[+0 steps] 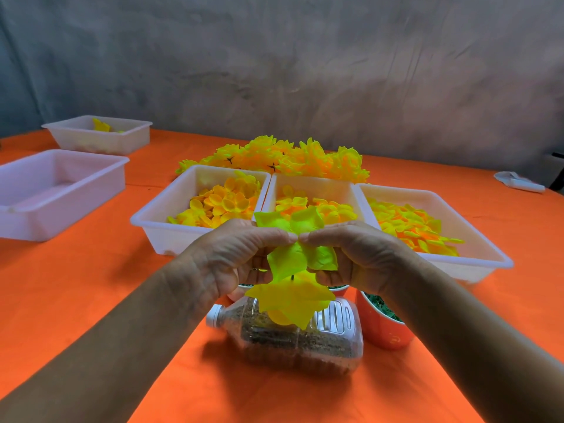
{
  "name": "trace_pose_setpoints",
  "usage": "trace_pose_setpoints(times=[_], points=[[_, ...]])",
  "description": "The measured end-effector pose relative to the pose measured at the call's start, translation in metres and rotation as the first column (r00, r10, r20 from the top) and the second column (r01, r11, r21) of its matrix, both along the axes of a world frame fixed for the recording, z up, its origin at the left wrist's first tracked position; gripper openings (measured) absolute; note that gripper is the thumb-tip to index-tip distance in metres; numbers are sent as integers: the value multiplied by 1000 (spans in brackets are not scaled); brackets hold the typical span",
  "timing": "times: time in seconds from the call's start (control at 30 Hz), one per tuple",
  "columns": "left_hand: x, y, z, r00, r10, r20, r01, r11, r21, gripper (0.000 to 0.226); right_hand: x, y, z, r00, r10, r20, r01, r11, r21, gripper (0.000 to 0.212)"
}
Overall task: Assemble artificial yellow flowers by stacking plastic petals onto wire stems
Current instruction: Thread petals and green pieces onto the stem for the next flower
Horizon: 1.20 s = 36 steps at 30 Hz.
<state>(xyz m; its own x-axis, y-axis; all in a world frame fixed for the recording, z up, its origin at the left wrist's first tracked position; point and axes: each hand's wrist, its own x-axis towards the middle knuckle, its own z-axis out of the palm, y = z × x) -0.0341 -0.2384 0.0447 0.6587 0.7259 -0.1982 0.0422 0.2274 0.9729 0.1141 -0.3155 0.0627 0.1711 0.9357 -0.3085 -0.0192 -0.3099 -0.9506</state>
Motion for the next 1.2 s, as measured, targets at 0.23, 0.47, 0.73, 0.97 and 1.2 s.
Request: trace_pose_setpoints(times=[0.23,0.47,0.73,0.97,1.2], points=[[1,-4,2,1000,7,2,-7,1000,-29,5,0,-1,3,999,35,-13,-35,999,8,2],[1,0,-3,999,-13,-37,12,1000,-20,3,0,-2,2,998,55,1,-55,998,21,3],[-1,4,-6,998,-48,-49,48,999,-15,5,-1,0,2,999,54,-2,-54,998,27,8],[1,3,-4,998,-28,-53,29,1000,5,10,0,0,1,998,52,-22,-51,998,38,9],[3,4,-7,995,-48,-86,47,999,-24,6,1,3,0,997,69,-39,-68,998,17,9]])
